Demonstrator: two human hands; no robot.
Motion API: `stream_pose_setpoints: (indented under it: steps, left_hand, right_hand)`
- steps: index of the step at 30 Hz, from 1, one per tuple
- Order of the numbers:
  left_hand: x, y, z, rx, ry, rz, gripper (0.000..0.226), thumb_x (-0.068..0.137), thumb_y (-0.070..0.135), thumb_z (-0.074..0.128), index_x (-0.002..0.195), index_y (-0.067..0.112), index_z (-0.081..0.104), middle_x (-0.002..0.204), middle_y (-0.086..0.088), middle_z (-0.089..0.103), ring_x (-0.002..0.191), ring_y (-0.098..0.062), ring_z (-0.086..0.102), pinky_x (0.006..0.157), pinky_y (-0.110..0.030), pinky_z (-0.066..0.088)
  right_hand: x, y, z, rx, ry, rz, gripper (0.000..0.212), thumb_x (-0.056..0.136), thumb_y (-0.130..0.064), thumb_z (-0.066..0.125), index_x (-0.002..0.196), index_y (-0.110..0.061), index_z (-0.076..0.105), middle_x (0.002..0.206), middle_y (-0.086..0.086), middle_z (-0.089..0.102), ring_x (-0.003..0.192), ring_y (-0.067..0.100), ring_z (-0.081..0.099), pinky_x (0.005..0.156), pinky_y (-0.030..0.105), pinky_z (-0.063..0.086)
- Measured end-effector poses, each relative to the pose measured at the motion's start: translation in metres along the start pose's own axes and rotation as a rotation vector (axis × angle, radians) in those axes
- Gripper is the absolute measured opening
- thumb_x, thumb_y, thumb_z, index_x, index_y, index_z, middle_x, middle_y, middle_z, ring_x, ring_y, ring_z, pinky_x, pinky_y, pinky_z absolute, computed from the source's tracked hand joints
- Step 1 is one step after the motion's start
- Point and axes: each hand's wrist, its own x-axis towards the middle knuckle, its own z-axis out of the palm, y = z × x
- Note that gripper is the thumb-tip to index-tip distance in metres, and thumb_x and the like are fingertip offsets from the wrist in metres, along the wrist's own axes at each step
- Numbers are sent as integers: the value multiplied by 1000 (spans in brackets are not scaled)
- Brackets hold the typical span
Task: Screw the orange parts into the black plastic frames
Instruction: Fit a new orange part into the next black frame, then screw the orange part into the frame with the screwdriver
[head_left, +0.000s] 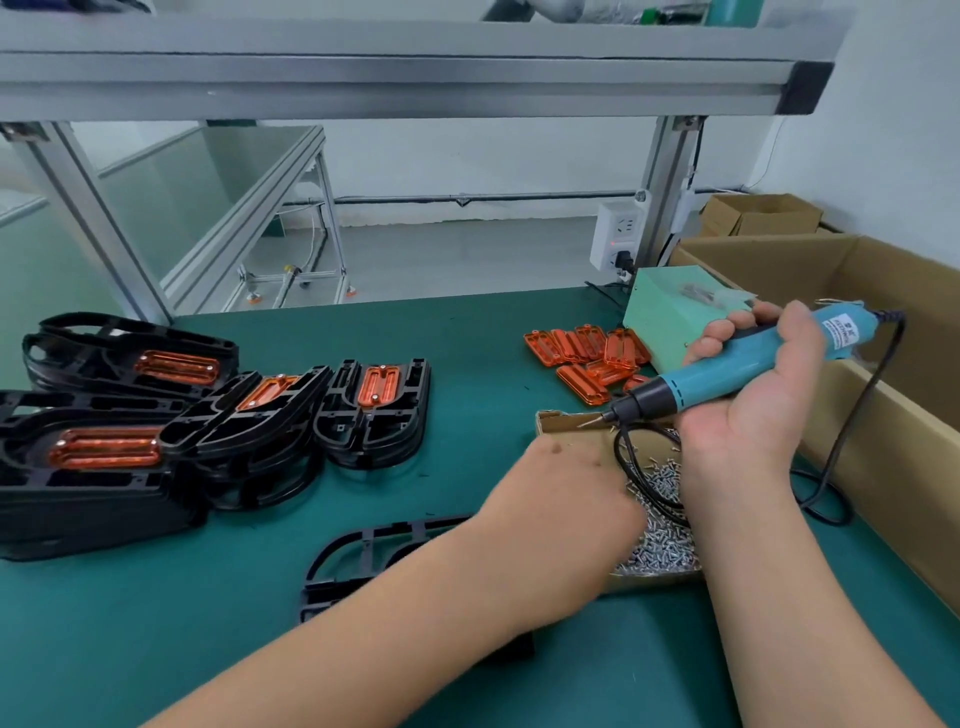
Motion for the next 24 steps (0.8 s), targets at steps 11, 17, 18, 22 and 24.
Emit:
stream_pose_setpoints:
  steps: [11, 17, 18, 22, 24]
  left_hand:
    - [23, -2, 30, -349, 38, -68, 12, 91, 21, 69, 100, 28, 74, 95, 9, 75, 99, -14, 65, 96, -36, 39]
    - [15, -13, 34, -465, 122, -127, 7, 93, 33, 70, 87, 29, 70, 87, 14, 74, 90, -6, 61, 98, -37, 41]
    - [14, -13, 34, -448, 121, -127, 7, 94, 30, 67, 88, 30, 70, 88, 16, 74, 91, -4, 61, 99, -37, 41]
    - [13, -14, 33, -353, 80, -122, 17, 100, 25, 55, 105, 32, 70, 98, 13, 74, 103, -11, 63, 101, -40, 42]
    - [13, -14, 33, -348, 80, -123, 18, 100, 24, 55, 108, 32, 69, 100, 13, 73, 106, -12, 62, 101, -41, 41]
  right_hand:
    - [1, 0, -1, 0, 27, 12, 20, 97, -26, 73, 105, -14, 60, 87, 1, 65, 74, 15, 63, 67, 25, 54]
    - [1, 0, 0, -1, 31, 3, 17, 99, -25, 70, 105, -14, 58, 85, 0, 65, 72, 15, 64, 65, 25, 54]
    - [1, 0, 0, -4, 27, 5, 16, 100, -25, 70, 104, -14, 59, 85, 0, 65, 72, 15, 64, 65, 25, 54]
    - [1, 0, 0, -13, 22, 4, 16, 99, -25, 70, 104, -14, 59, 85, 0, 65, 72, 15, 64, 65, 25, 54]
    - [1, 1, -1, -15, 28, 9, 18, 99, -24, 71, 106, -14, 58, 86, 1, 65, 73, 15, 64, 65, 25, 55]
